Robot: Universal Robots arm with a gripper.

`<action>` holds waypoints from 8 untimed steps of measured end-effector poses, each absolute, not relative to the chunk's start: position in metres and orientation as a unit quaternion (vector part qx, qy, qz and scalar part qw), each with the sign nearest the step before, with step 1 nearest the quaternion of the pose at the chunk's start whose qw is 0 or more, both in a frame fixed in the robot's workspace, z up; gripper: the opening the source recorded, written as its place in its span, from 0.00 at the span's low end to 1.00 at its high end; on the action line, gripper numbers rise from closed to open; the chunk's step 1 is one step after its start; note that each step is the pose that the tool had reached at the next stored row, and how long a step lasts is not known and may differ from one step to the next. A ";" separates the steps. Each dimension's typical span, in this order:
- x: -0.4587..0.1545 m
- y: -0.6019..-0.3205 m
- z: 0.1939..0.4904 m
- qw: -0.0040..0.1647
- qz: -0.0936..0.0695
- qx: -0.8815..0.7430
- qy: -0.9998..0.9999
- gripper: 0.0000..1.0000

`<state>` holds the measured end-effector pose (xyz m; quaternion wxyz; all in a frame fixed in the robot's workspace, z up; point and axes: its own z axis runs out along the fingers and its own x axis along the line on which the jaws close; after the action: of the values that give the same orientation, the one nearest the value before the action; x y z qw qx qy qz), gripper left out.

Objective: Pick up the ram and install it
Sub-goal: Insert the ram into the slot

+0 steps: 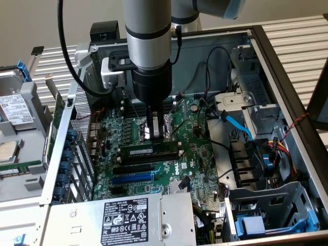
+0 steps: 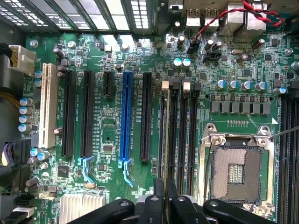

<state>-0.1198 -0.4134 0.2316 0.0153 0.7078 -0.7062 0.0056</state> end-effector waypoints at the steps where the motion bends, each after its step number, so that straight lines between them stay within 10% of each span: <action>1: -0.120 -0.413 0.232 0.015 0.006 0.708 -0.706 0.13; 8: -0.120 -0.413 0.231 0.015 0.006 0.708 -0.706 0.13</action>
<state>-0.1198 -0.4131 0.2307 0.0153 0.7078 -0.7062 0.0058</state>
